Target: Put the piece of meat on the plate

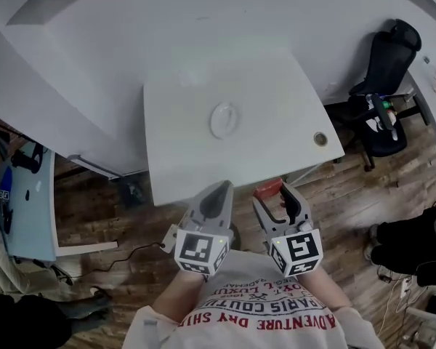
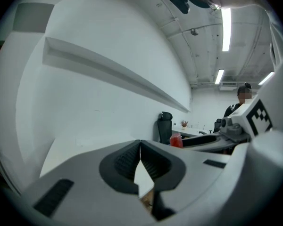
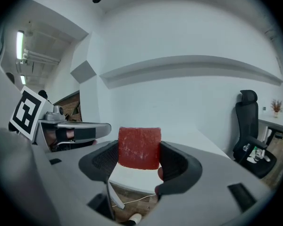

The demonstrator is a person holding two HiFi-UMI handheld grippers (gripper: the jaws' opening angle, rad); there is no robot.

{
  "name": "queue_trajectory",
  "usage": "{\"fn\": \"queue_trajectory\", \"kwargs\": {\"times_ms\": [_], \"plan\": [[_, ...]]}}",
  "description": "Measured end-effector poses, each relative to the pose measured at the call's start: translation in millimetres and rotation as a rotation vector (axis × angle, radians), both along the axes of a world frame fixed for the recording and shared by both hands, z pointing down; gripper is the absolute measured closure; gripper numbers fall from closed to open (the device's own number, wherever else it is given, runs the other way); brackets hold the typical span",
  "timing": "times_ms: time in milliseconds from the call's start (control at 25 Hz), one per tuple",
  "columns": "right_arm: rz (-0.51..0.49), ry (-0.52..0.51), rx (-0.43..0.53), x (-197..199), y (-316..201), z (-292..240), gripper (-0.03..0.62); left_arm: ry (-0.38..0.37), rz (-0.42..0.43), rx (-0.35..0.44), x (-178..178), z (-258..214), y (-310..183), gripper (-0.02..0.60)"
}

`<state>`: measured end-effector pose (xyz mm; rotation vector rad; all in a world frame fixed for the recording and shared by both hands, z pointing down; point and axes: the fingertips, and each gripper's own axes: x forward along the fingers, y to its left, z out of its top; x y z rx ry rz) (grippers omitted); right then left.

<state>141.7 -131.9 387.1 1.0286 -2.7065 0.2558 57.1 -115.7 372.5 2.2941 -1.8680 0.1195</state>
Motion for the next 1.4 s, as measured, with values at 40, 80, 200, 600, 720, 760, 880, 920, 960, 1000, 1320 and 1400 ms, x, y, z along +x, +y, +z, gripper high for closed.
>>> {"fn": "queue_trajectory", "kwargs": {"times_ms": [40,80,200,600,720,760,880,920,960,1000,1320,1400], "plan": [[0.001,0.005,0.0,-7.3,-9.8,0.8,0.316,0.002,0.006,0.001,-6.3,0.0,-11.0,0.574],[0.002,0.008,-0.004,-15.7,-20.4,1.6,0.316,0.003,0.01,0.001,-13.9,-0.2,-22.4,0.574],[0.016,0.011,-0.025,-41.8,-54.7,6.0,0.316,0.008,0.02,-0.008,-41.6,1.8,-56.4,0.574],[0.067,0.049,-0.055,-116.1,-153.3,11.6,0.316,0.034,0.034,-0.051,-135.7,18.1,-146.9,0.574],[0.064,0.063,-0.072,-127.9,-167.6,14.6,0.316,0.051,0.025,-0.064,-148.4,22.6,-161.4,0.574],[0.06,0.068,-0.076,-131.2,-171.6,16.0,0.316,0.058,0.021,-0.07,-151.0,24.2,-164.8,0.574],[0.036,0.079,-0.095,-139.9,-186.9,21.3,0.316,0.064,0.008,-0.089,-156.2,29.9,-177.1,0.574],[0.026,0.08,-0.108,-141.4,-192.0,24.0,0.316,0.064,0.001,-0.095,-156.9,32.1,-181.4,0.574],[0.015,0.079,-0.122,-141.9,-197.0,27.1,0.316,0.065,-0.008,-0.102,-157.1,34.4,-185.4,0.574],[0.005,0.079,-0.136,-141.9,-202.4,30.4,0.316,0.067,-0.018,-0.11,-157.1,36.9,-189.6,0.574],[-0.136,0.171,-0.198,-155.8,-248.7,64.6,0.316,0.08,-0.152,-0.172,-166.9,54.6,-216.4,0.574],[-0.168,0.193,-0.222,-160.1,-255.8,75.0,0.316,0.086,-0.179,-0.194,-166.7,62.1,-219.1,0.574]]}}
